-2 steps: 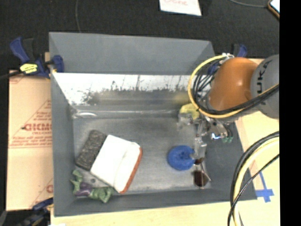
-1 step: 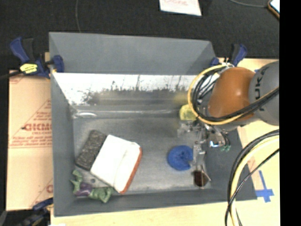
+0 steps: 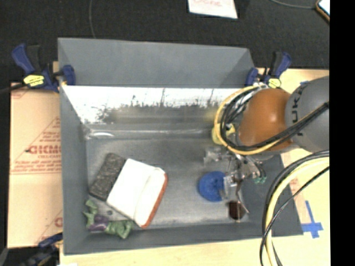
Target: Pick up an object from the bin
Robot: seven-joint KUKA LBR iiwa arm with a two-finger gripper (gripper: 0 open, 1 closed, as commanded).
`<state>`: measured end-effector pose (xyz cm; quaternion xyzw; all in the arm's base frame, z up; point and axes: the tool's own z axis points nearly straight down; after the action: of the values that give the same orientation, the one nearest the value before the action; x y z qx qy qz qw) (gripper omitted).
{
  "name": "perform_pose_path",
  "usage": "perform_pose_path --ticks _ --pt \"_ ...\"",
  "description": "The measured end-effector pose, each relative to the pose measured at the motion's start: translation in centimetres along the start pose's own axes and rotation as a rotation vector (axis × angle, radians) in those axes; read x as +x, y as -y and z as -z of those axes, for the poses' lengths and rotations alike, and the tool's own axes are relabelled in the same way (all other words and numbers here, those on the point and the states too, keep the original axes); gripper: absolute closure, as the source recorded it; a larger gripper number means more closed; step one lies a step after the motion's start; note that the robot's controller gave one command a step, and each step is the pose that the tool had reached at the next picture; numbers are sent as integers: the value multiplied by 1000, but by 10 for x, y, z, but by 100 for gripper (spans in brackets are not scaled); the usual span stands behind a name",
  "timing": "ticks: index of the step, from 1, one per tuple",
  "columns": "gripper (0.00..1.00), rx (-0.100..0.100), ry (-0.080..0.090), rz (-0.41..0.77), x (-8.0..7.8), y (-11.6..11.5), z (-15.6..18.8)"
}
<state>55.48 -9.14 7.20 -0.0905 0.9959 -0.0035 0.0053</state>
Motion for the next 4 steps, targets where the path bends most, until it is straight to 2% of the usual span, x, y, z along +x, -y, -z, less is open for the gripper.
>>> perform_pose_path --ticks 1,4 --pt "100 0 0 -86 5 -6 2" --pt "100 2 4 -88 5 -6 22"
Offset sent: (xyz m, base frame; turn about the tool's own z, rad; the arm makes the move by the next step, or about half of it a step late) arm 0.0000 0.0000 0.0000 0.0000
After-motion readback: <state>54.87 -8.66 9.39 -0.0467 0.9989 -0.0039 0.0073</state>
